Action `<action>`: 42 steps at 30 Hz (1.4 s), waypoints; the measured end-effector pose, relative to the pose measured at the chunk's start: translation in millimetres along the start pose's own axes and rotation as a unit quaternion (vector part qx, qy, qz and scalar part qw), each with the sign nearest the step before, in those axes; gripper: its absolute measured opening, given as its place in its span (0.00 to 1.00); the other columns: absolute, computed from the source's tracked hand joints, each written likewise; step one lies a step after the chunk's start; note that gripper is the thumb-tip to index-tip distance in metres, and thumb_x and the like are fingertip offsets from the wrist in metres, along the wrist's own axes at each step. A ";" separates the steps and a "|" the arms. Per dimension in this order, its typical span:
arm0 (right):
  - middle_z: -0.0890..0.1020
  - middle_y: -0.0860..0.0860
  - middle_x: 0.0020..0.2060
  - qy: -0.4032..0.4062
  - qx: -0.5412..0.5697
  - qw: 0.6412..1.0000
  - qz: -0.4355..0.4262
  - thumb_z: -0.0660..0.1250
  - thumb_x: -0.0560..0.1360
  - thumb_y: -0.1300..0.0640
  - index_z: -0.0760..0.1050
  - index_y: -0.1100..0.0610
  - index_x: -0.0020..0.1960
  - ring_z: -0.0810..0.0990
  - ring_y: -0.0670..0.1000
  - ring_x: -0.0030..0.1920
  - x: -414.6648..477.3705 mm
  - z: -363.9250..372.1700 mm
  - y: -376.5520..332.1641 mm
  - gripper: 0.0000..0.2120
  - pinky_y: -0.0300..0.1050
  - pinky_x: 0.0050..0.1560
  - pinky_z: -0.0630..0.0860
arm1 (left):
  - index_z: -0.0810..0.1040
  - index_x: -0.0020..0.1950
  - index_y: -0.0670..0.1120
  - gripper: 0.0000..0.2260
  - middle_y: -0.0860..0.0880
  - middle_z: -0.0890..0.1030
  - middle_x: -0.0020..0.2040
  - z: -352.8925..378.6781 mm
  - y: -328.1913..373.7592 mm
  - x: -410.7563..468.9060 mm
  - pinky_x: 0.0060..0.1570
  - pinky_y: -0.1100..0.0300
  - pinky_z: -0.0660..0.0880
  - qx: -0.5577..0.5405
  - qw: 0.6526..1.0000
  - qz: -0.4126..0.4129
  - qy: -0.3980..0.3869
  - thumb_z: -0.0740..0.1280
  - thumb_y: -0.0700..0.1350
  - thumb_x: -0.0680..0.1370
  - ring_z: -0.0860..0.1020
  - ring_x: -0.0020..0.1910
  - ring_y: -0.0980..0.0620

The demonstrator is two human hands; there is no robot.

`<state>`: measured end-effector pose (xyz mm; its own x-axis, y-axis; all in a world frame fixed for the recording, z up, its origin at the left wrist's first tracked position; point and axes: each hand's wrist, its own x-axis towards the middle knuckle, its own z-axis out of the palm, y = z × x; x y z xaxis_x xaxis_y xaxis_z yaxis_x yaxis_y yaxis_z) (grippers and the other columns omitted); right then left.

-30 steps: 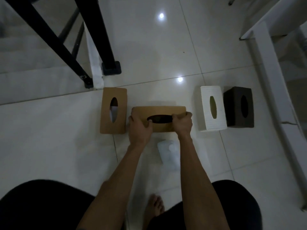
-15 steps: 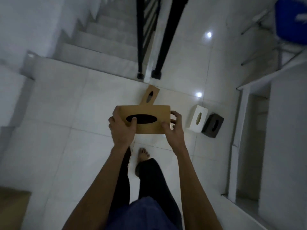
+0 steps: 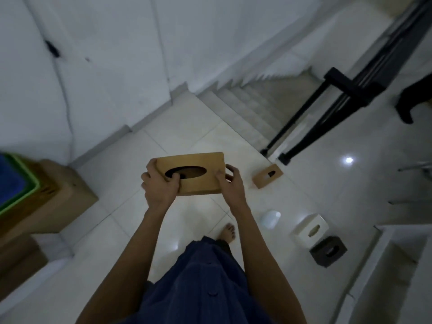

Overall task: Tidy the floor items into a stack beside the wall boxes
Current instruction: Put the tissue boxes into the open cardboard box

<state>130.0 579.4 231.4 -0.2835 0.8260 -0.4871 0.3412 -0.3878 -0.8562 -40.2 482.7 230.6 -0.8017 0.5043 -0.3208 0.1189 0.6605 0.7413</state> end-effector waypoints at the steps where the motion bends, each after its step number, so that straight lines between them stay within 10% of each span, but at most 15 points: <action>1: 0.76 0.42 0.59 -0.010 -0.002 1.000 -0.007 0.70 0.74 0.38 0.68 0.43 0.70 0.76 0.40 0.57 -14.4 29.7 1.1 0.27 0.36 0.47 0.75 | 0.57 0.75 0.54 0.34 0.40 0.67 0.67 -27.6 -21.7 -0.4 0.58 0.41 0.70 0.000 1.000 -0.012 0.008 0.69 0.54 0.74 0.68 0.65 0.36; 8: 0.77 0.48 0.62 -0.015 0.031 0.998 0.055 0.65 0.72 0.31 0.70 0.37 0.64 0.79 0.51 0.59 -161.7 232.7 54.1 0.23 0.60 0.60 0.79 | 0.53 0.79 0.51 0.41 0.37 0.65 0.71 -214.4 -176.5 -23.4 0.63 0.39 0.69 0.031 0.997 -0.077 0.013 0.73 0.51 0.73 0.68 0.68 0.33; 16: 0.76 0.44 0.59 -0.088 -0.056 0.995 0.003 0.70 0.72 0.37 0.70 0.32 0.64 0.75 0.39 0.55 -231.9 372.4 58.4 0.21 0.38 0.47 0.75 | 0.47 0.82 0.51 0.47 0.35 0.56 0.76 -333.6 -299.4 -30.2 0.67 0.37 0.68 -0.025 0.988 -0.150 0.030 0.76 0.48 0.73 0.63 0.72 0.31; 23: 0.78 0.49 0.60 -0.116 -0.117 0.985 0.050 0.68 0.70 0.35 0.74 0.35 0.61 0.78 0.50 0.60 -268.6 503.2 89.1 0.20 0.55 0.62 0.78 | 0.62 0.77 0.56 0.38 0.40 0.55 0.75 -427.9 -397.9 -27.3 0.64 0.35 0.69 0.008 0.979 -0.194 0.057 0.76 0.50 0.71 0.64 0.68 0.30; 30: 0.79 0.46 0.58 -0.100 -0.115 0.984 0.092 0.69 0.73 0.36 0.74 0.38 0.62 0.79 0.46 0.54 -317.8 642.6 131.9 0.20 0.42 0.48 0.78 | 0.68 0.71 0.52 0.29 0.43 0.60 0.73 -524.4 -519.5 0.6 0.65 0.39 0.70 0.049 0.981 -0.183 0.039 0.74 0.51 0.73 0.65 0.68 0.34; 35: 0.77 0.47 0.63 -0.089 -0.145 0.983 0.077 0.68 0.73 0.35 0.73 0.40 0.67 0.77 0.50 0.62 -321.2 755.3 188.4 0.24 0.54 0.64 0.77 | 0.68 0.68 0.48 0.28 0.41 0.65 0.69 -558.7 -631.9 61.7 0.63 0.43 0.68 0.059 0.978 -0.199 0.015 0.75 0.52 0.73 0.67 0.66 0.34; 42: 0.76 0.42 0.65 -0.158 -0.181 0.971 -0.016 0.72 0.71 0.36 0.73 0.41 0.69 0.75 0.44 0.64 -244.7 855.4 306.0 0.28 0.44 0.66 0.74 | 0.71 0.61 0.47 0.23 0.43 0.75 0.61 -518.0 -792.3 136.6 0.60 0.38 0.72 0.033 0.978 -0.198 0.059 0.76 0.52 0.72 0.73 0.61 0.37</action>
<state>-462.9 -91.2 -58.4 -0.5401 0.6468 -0.5385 0.6040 -0.1477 -0.7832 -547.3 -259.9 -95.2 -0.8545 0.1367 -0.5011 -0.1796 0.8275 0.5320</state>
